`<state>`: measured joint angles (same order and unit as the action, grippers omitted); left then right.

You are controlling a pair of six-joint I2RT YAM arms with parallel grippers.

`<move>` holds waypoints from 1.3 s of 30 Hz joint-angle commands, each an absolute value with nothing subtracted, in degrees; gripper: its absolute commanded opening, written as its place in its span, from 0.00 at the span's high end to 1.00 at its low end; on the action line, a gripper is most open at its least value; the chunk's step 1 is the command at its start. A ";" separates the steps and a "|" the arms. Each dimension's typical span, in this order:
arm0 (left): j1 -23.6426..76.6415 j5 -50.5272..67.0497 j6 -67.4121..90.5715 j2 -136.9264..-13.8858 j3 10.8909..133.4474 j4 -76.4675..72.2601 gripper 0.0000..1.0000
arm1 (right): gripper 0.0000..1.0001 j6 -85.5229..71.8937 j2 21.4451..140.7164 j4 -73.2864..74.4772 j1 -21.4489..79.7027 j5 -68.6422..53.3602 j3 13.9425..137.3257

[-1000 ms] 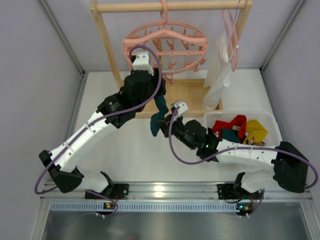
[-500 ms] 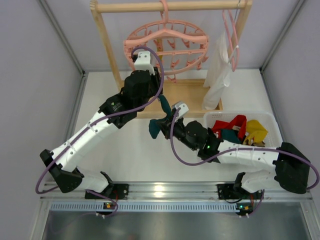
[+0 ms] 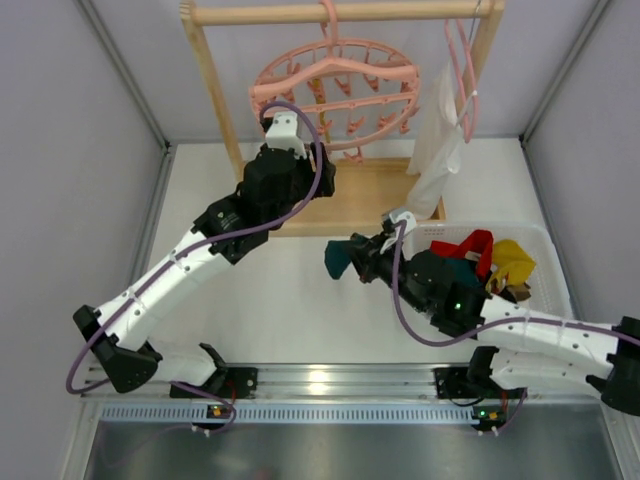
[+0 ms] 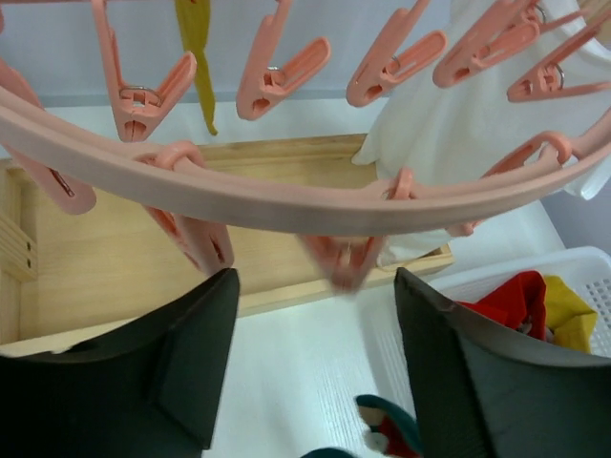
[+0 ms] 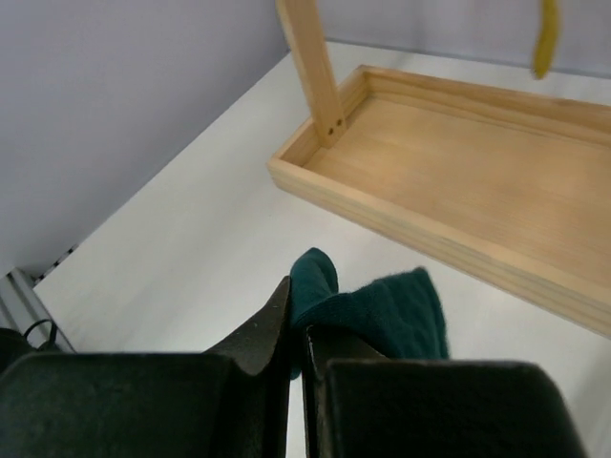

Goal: Remove the socks clipped to the hanger

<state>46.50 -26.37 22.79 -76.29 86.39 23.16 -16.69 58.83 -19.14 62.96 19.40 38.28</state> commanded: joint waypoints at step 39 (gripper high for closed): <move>46.41 -17.66 24.70 -45.18 61.61 43.15 0.01 | 0.08 -27.34 36.13 17.75 -10.72 10.38 35.58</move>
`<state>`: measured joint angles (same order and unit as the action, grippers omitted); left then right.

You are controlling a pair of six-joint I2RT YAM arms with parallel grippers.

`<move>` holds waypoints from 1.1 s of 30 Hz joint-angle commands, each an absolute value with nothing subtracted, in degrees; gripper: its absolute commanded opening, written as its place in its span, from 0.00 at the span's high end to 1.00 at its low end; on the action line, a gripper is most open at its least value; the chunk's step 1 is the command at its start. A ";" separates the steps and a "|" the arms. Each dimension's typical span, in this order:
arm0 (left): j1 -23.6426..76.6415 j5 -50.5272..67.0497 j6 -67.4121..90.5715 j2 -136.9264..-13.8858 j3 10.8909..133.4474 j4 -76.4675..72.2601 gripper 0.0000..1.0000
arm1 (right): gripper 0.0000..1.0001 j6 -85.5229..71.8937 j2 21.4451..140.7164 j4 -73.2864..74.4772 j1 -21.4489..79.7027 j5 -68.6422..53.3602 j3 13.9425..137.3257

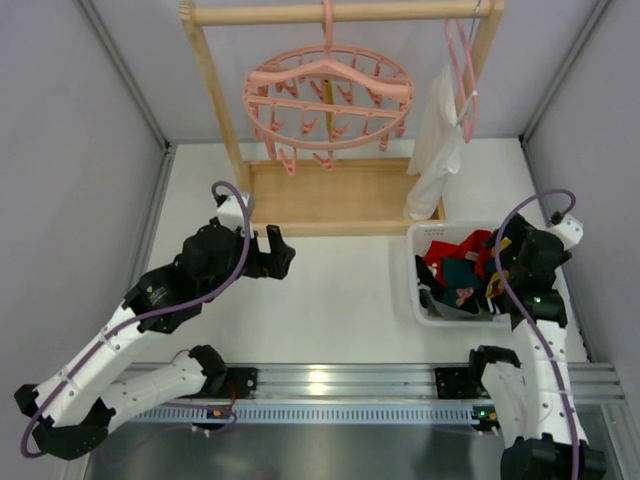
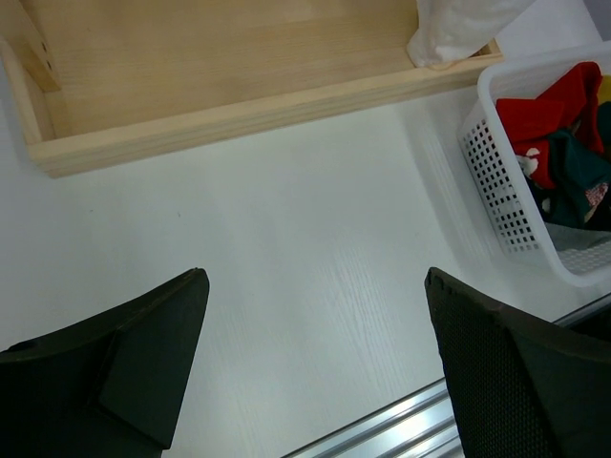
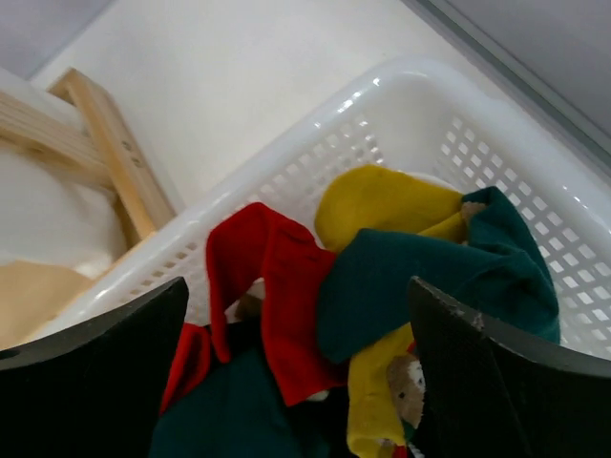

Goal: Remove the socks clipped to the hanger

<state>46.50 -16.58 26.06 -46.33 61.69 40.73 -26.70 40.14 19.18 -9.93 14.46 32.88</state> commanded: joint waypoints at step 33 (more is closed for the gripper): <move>43.86 -33.06 16.55 -54.40 78.57 22.52 0.01 | 0.01 -31.46 34.64 -10.20 35.51 -7.91 26.63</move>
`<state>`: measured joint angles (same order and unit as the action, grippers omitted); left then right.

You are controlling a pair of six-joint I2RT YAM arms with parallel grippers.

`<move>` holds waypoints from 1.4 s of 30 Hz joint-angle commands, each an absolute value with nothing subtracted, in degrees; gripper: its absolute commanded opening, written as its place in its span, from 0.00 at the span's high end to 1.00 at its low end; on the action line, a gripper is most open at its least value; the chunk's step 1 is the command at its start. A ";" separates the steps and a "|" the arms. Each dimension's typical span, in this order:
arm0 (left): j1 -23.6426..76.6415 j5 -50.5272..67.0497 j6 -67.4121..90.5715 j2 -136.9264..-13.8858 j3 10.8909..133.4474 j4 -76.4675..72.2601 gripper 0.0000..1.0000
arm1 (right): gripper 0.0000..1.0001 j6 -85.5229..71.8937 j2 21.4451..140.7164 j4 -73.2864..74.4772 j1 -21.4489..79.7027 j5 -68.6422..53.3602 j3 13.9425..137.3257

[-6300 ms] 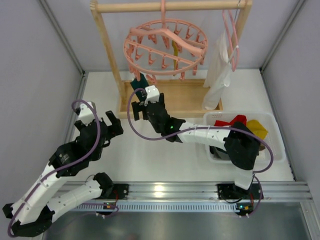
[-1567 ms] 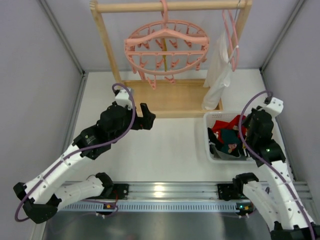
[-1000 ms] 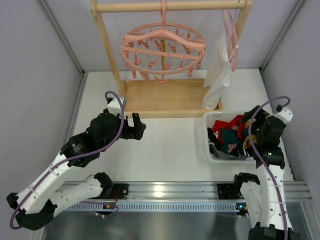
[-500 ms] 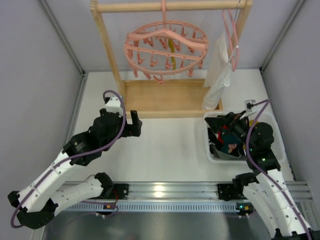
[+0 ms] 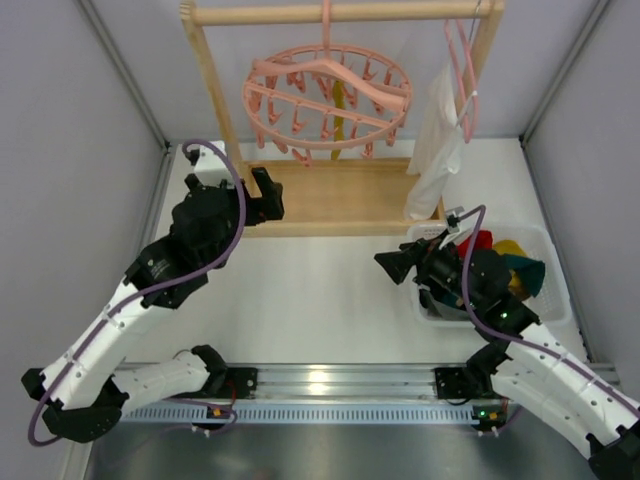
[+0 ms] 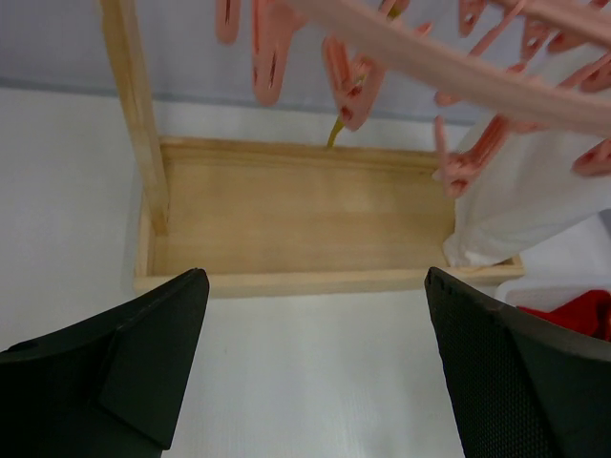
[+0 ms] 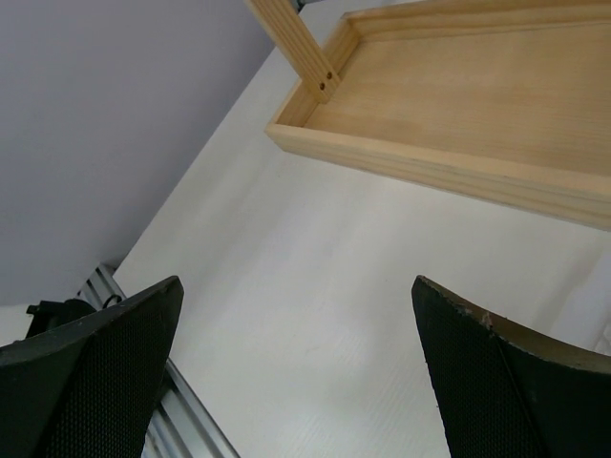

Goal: Remove the socks clipped to the hanger

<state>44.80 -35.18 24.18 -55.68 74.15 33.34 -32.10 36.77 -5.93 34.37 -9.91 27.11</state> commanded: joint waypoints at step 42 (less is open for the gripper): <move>23.55 -10.75 23.89 -51.07 60.30 6.48 0.05 | 0.01 -28.49 28.04 -3.71 35.60 -6.60 24.87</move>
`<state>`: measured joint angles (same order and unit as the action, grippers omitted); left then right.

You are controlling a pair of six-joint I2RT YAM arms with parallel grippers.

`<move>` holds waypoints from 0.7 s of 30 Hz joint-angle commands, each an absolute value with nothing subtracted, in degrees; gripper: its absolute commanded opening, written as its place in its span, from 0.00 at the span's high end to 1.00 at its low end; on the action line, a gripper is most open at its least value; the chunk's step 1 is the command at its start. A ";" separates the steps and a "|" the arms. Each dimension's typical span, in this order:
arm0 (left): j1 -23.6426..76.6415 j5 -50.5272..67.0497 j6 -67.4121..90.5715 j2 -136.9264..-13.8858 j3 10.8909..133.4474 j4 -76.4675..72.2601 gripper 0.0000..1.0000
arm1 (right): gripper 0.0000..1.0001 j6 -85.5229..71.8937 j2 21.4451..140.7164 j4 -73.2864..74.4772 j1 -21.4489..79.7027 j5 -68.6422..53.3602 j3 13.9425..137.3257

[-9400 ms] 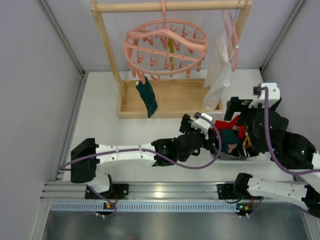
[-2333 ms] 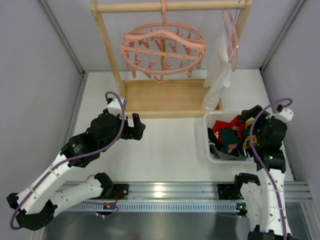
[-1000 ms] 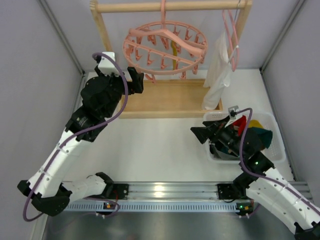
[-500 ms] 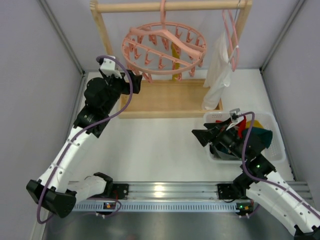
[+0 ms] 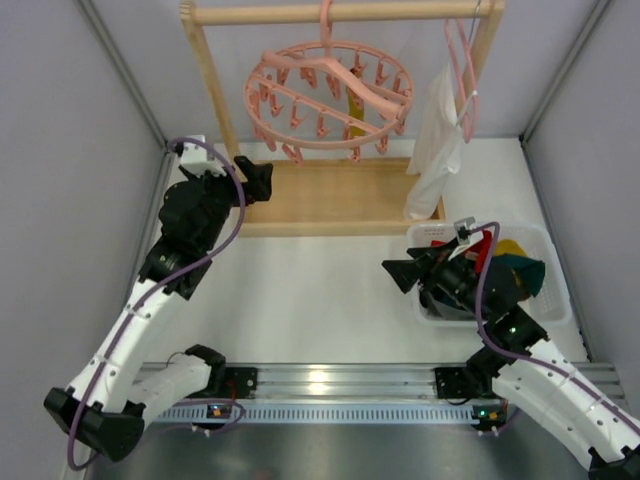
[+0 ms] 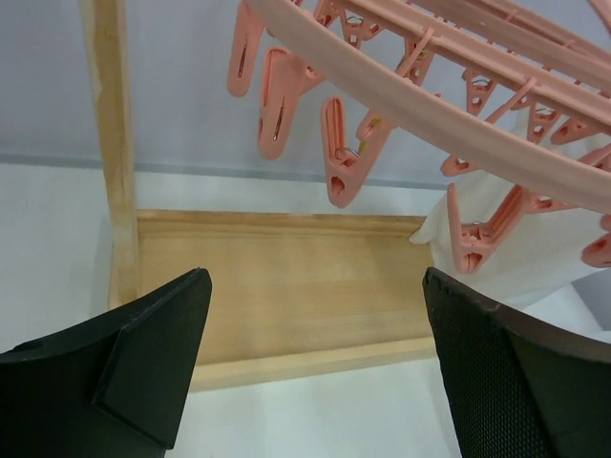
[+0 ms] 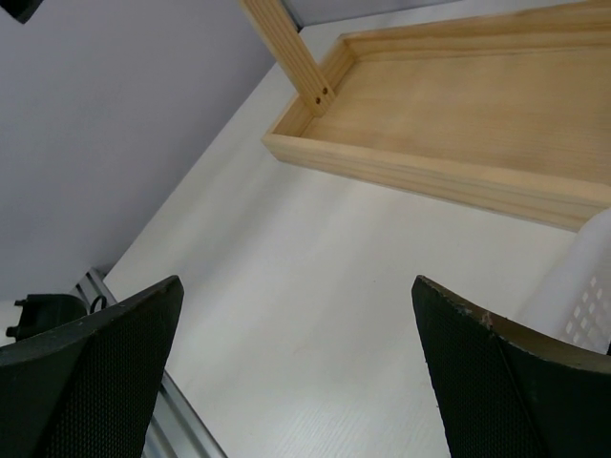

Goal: Remove the socks clipped to the hanger

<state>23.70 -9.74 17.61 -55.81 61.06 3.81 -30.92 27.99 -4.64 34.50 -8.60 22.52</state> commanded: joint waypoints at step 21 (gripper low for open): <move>75.85 -54.65 21.10 -78.45 84.62 18.63 0.02 | 0.01 -24.60 22.16 25.48 35.42 27.83 35.33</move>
